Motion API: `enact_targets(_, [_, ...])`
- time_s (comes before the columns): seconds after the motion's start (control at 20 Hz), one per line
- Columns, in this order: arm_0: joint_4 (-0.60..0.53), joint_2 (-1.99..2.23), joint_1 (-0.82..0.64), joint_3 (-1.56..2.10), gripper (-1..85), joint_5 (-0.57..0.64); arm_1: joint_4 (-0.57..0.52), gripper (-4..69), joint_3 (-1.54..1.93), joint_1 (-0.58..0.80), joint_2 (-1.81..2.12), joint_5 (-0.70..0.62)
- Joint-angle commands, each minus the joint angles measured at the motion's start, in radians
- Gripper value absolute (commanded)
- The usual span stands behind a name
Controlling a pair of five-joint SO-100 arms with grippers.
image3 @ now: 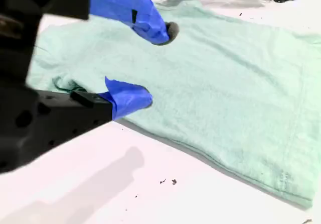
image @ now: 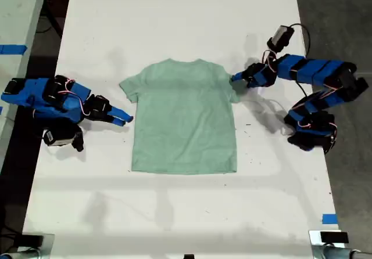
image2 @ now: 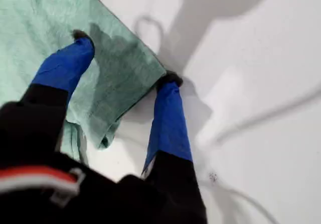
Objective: Fold t shirt
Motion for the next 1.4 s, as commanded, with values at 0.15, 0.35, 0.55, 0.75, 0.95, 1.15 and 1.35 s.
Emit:
enact_targets(0.15, [0.003, 0.006, 0.005, 0.043, 16.7, 0.005, -0.103, 1.6, -0.002, 0.000, -0.018, 0.026])
enact_targets(0.35, [0.003, 0.006, 0.005, 0.043, 16.7, 0.005, -0.034, 1.7, -0.037, -0.003, -0.002, 0.044])
enact_targets(0.55, [0.003, 0.006, 0.005, 0.043, 16.7, 0.005, 0.092, 1.8, -0.143, -0.071, 0.153, -0.008])
enact_targets(0.75, [0.003, 0.006, 0.005, 0.043, 16.7, 0.005, 0.150, 1.7, -0.345, -0.301, 0.201, -0.034])
enact_targets(0.95, [0.003, 0.006, 0.005, 0.043, 16.7, 0.005, 0.063, 1.7, -0.503, -0.495, 0.077, -0.008])
enact_targets(1.15, [0.003, 0.006, 0.005, 0.043, 16.7, 0.005, -0.031, 1.7, -0.646, -0.635, -0.146, 0.018])
enact_targets(1.35, [0.003, 0.006, 0.005, 0.043, 16.7, 0.005, -0.048, 1.7, -0.810, -0.719, -0.411, 0.038])
